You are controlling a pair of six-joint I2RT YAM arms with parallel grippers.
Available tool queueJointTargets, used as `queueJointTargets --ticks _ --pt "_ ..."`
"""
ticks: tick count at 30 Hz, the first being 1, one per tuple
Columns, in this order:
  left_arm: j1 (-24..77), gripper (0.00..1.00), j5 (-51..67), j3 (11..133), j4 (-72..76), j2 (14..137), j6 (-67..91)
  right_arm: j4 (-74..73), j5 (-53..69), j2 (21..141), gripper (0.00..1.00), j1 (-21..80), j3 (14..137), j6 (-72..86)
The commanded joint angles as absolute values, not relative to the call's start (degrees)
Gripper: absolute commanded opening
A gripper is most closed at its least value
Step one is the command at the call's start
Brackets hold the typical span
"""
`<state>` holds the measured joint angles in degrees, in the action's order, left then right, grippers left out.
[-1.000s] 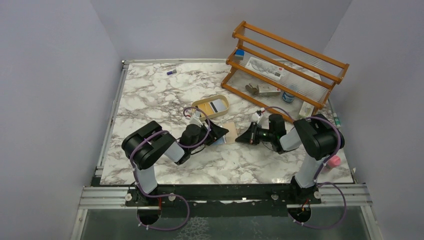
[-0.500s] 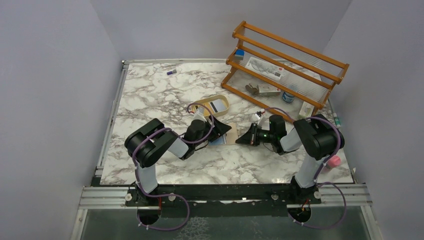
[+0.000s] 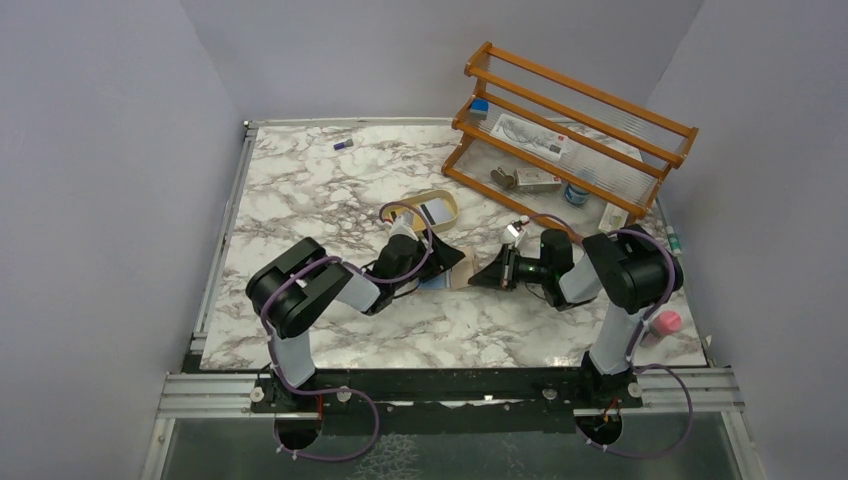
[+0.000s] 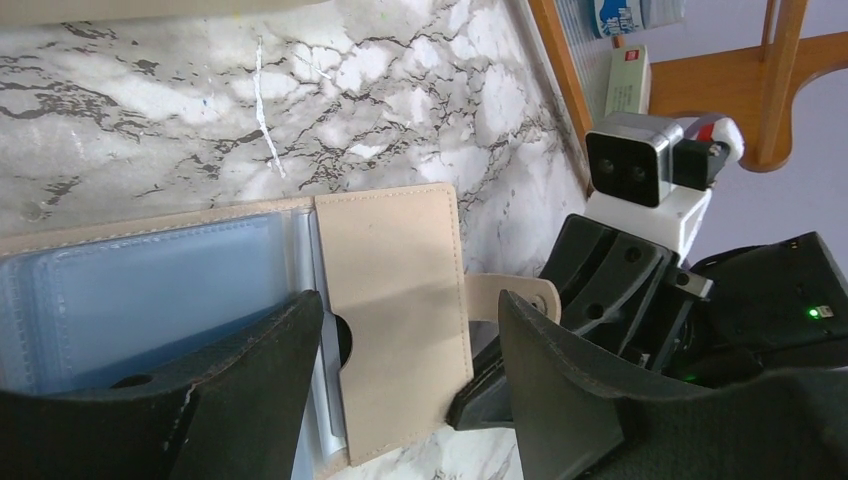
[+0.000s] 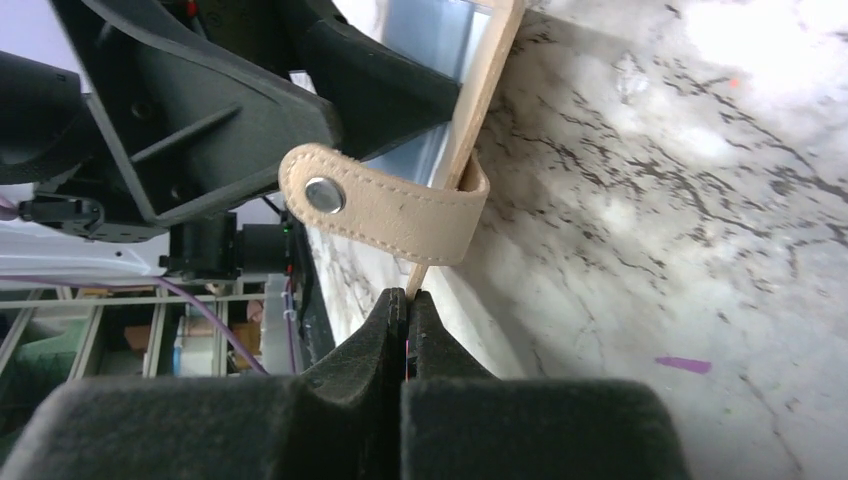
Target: Take the credit cards out of the card holder
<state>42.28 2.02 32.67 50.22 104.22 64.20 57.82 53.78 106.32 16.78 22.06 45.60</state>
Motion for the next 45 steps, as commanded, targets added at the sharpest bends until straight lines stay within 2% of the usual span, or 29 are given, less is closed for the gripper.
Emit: queueJointTargets --ticks 1,13,19,28,36,45 --pt "42.63 0.67 -1.65 32.23 38.09 103.53 59.89 64.93 59.91 105.69 0.01 17.27 21.63 50.52" --pt "42.63 0.67 -1.75 29.22 37.44 101.47 60.03 84.11 61.68 115.82 0.01 15.58 18.62 61.02" --pt "42.67 0.67 -0.51 29.15 37.74 101.59 61.77 101.96 63.12 124.51 0.01 14.39 16.39 69.68" --pt "42.96 0.67 3.95 28.96 41.58 102.83 65.42 102.13 63.61 120.98 0.01 14.17 15.24 67.29" --pt "43.42 0.67 10.55 28.32 51.46 107.04 71.07 102.22 63.91 118.15 0.01 14.17 15.62 67.06" --pt "44.45 0.67 14.07 28.74 52.12 106.83 72.33 102.22 63.72 118.23 0.01 14.16 15.56 66.63"
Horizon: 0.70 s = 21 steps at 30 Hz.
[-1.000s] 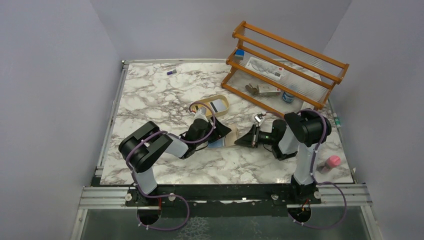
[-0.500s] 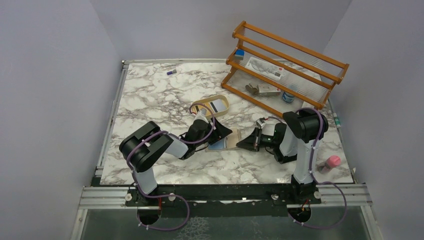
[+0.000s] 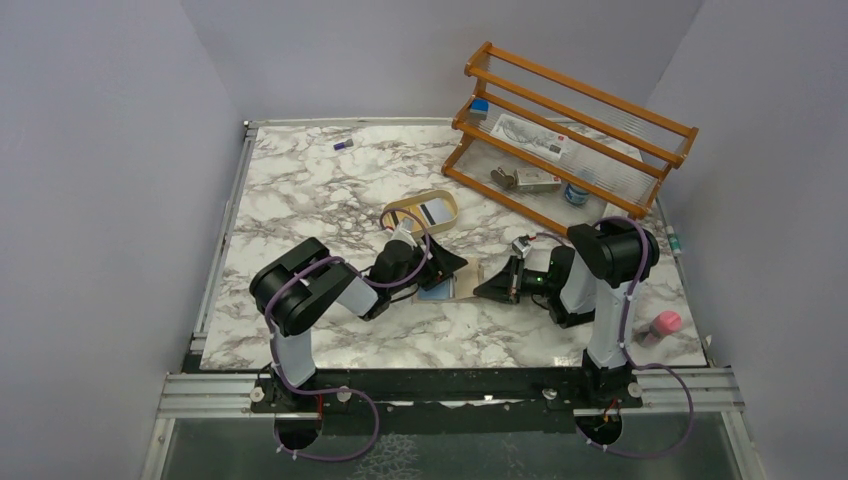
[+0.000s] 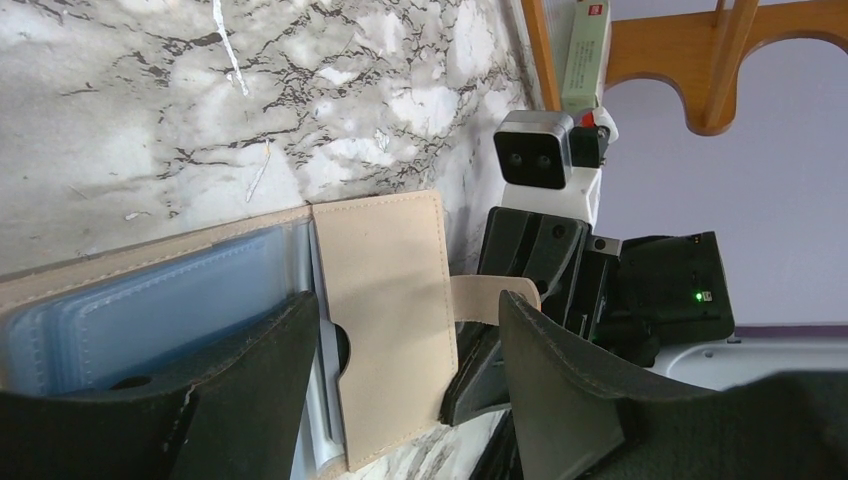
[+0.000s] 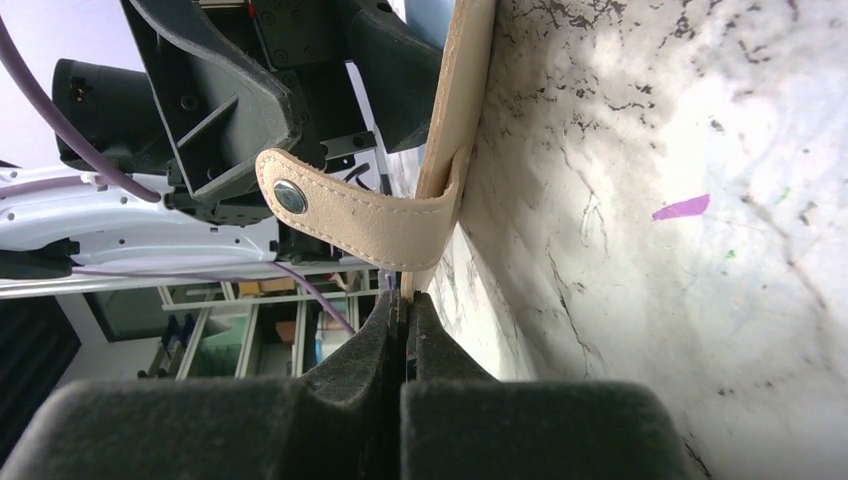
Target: Take the credit cards out of the card holder
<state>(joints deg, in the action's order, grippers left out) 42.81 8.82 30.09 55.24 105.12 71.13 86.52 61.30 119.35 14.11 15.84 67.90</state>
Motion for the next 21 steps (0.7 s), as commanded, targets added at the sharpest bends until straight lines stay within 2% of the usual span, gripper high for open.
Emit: queueJointTargets --ticks 1,14,21 --pt "44.46 0.67 14.28 28.48 52.19 106.61 72.72 102.22 63.68 118.26 0.01 14.15 15.56 66.62" --pt "45.57 0.67 21.88 26.87 59.34 104.48 78.63 102.22 64.2 119.28 0.01 14.15 16.34 65.48" --pt "46.4 0.68 24.43 25.32 67.86 106.15 83.09 102.26 64.54 119.23 0.01 14.15 16.79 65.21"
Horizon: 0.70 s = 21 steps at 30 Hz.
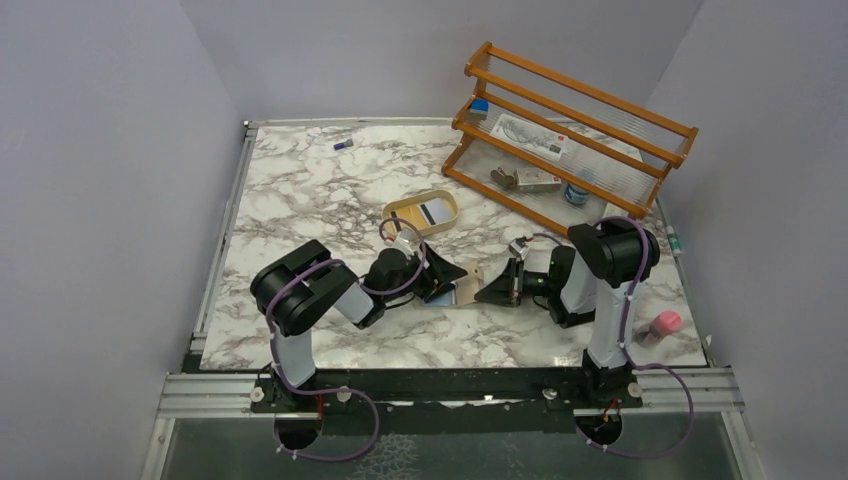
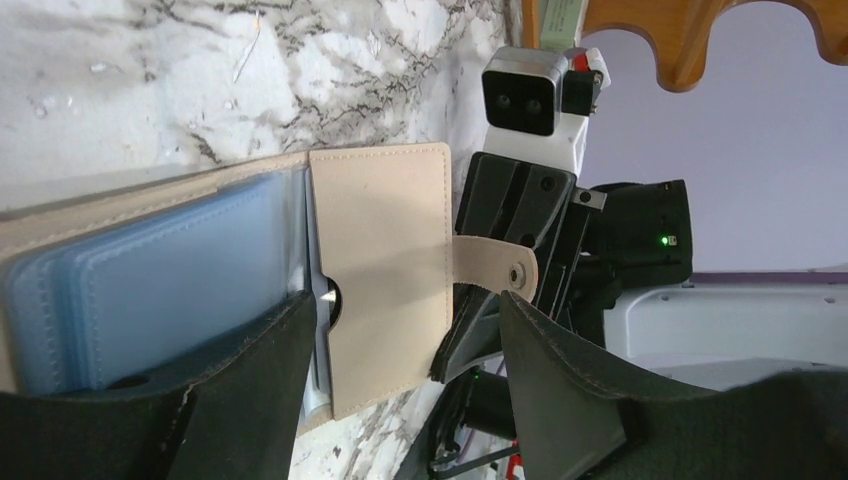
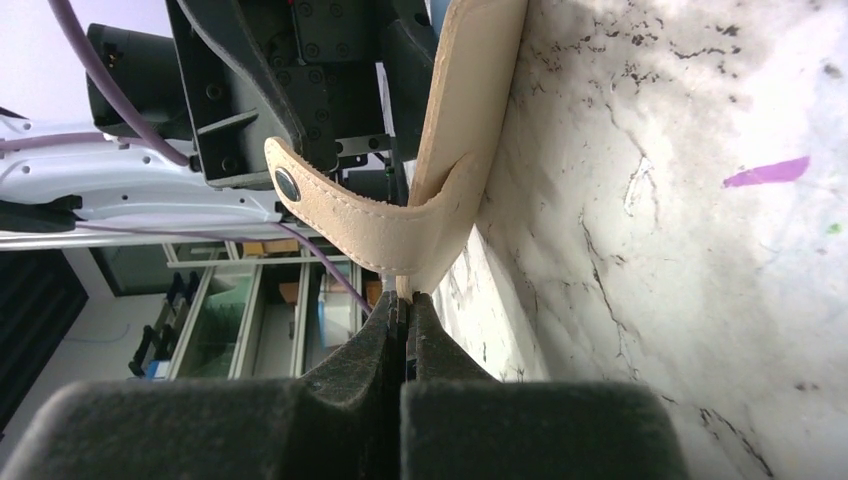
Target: Take the credit cards out of the card holder
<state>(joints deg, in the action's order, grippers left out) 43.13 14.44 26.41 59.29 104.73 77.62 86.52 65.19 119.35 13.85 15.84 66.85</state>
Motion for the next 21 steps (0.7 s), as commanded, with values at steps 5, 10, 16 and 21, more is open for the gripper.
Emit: queueJointTargets --ticks 5,10,16,21 --pt "46.4 0.68 23.99 24.25 72.81 107.36 84.47 102.2 65.19 118.34 0.08 14.17 17.47 65.55" --pt "46.27 0.68 21.03 22.6 67.6 105.03 80.72 100.69 63.75 117.23 0.84 13.77 16.03 65.42" --pt "45.73 0.68 16.79 22.51 56.83 98.89 74.72 90.88 59.81 113.26 0.99 13.62 14.29 59.58" --pt "45.25 0.68 14.08 23.26 50.66 95.34 71.42 79.57 55.03 109.19 0.84 13.63 14.9 54.22"
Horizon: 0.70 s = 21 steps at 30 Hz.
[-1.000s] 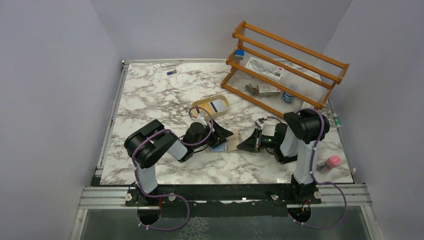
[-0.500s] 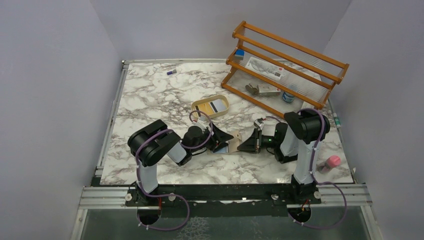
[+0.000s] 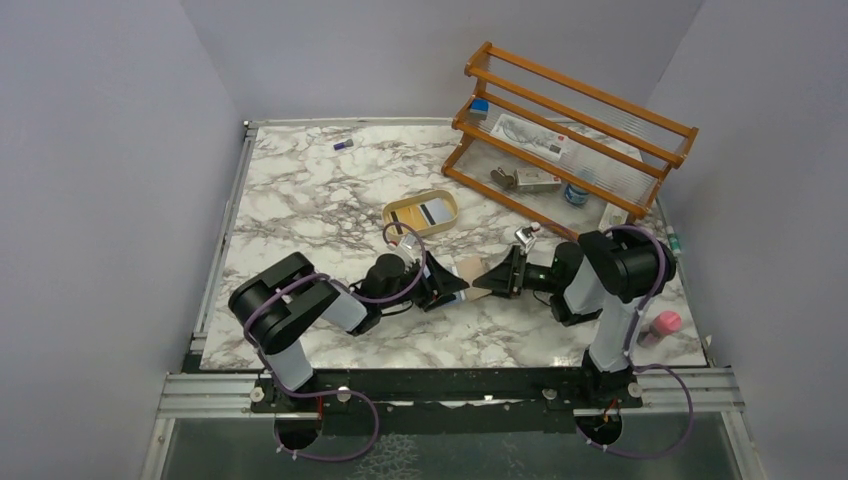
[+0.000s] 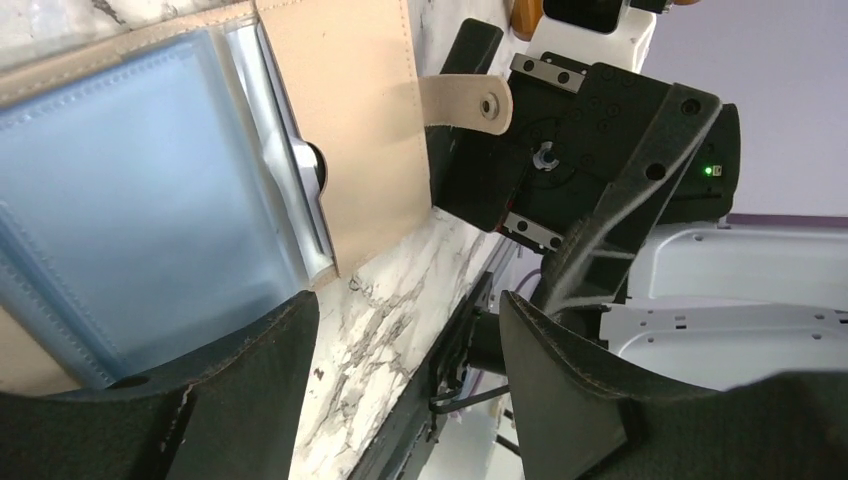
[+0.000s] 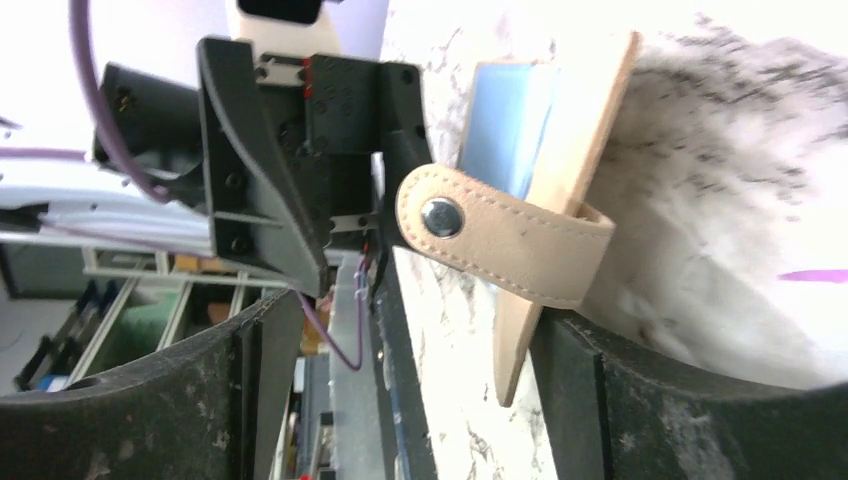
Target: Take the credit cards out of the card holder
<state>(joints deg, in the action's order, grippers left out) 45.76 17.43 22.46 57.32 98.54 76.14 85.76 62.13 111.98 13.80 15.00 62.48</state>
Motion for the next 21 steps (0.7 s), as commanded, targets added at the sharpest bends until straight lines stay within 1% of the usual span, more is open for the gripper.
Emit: queueJointTargets --ticks 1,3,7,10,14,18,19,21 --pt "44.95 0.68 13.8 23.24 50.03 95.06 71.04 75.21 53.36 107.88 0.81 13.62 15.27 52.26" --pt "44.47 0.68 13.5 23.16 49.39 94.99 70.49 67.64 49.81 104.47 0.78 13.67 15.82 48.73" --pt "43.95 0.68 13.27 23.15 49.13 95.84 69.8 57.73 44.66 97.73 0.77 13.65 16.83 43.94" --pt "43.95 0.68 13.27 23.6 49.13 96.61 69.72 53.95 42.33 94.86 0.71 13.62 17.67 42.84" --pt "43.95 0.68 13.14 24.19 49.13 97.22 69.53 54.11 41.67 95.12 0.61 13.62 18.77 43.48" --pt "43.95 0.68 13.01 24.35 49.13 97.6 69.51 57.7 42.24 97.38 0.61 13.62 18.67 44.99" --pt "43.95 0.68 12.96 24.35 49.13 97.71 69.44 58.61 42.35 97.87 0.61 13.66 18.47 45.22" --pt "43.95 0.68 12.82 24.22 49.13 97.89 69.52 59.74 42.51 98.59 0.66 13.67 18.16 45.43"
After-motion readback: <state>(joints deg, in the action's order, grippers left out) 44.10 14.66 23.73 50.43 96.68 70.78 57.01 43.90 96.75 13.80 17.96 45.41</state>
